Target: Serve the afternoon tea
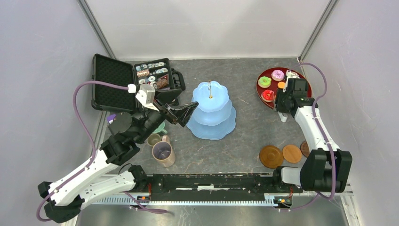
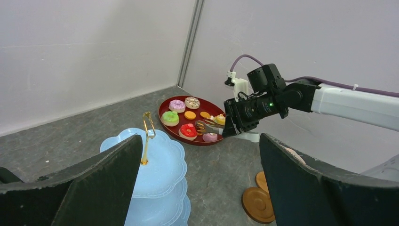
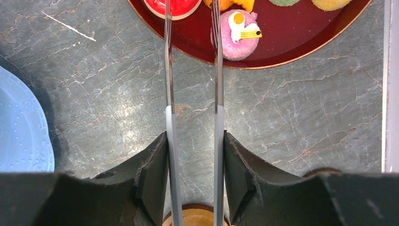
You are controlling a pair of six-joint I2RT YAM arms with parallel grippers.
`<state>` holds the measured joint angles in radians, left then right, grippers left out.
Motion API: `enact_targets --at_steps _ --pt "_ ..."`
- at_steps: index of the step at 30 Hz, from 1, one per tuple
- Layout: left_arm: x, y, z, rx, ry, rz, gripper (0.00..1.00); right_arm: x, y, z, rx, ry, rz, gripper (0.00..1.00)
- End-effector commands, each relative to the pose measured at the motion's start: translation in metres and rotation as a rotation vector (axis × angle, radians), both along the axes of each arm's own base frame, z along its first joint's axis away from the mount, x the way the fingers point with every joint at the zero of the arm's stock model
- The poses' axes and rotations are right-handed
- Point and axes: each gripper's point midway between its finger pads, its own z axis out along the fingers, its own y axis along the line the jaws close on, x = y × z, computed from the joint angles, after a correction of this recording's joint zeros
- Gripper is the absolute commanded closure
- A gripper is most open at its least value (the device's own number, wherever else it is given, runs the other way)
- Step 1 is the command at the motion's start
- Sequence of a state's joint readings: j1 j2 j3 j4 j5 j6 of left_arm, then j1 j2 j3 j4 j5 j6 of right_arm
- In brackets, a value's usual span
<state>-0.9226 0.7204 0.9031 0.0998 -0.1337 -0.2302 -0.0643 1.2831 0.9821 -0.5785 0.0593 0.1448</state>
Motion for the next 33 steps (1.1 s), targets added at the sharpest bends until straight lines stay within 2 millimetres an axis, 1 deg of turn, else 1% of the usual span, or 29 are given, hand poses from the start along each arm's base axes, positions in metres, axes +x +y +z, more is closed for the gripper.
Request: enact_targets --at_steps 1,4,10,18,24,27,33 --pt "0.003 0.0 0.001 0.018 -0.032 0.019 0.0 0.021 0.001 0.022 0.002 -0.089 0.031 0.52" --pt "0.005 -0.001 -0.001 0.025 -0.028 0.022 0.0 0.024 0.005 0.023 0.019 -0.1 0.046 0.51" --pt "0.006 -0.002 -0.002 0.03 -0.027 0.025 0.0 0.028 0.005 0.019 0.019 -0.099 0.049 0.48" --pt "0.006 -0.001 -0.002 0.029 -0.028 0.027 0.0 0.035 0.004 0.023 0.02 -0.135 0.045 0.47" --pt "0.005 0.0 -0.001 0.024 -0.031 0.027 0.0 0.038 0.004 0.016 0.021 -0.124 0.045 0.46" --pt "0.005 0.0 -0.001 0.024 -0.031 0.027 0.0 0.039 0.009 0.014 0.037 -0.123 0.067 0.44" --pt "0.004 -0.001 0.0 0.02 -0.032 0.022 0.0 0.04 0.006 0.009 0.021 -0.11 0.064 0.44"
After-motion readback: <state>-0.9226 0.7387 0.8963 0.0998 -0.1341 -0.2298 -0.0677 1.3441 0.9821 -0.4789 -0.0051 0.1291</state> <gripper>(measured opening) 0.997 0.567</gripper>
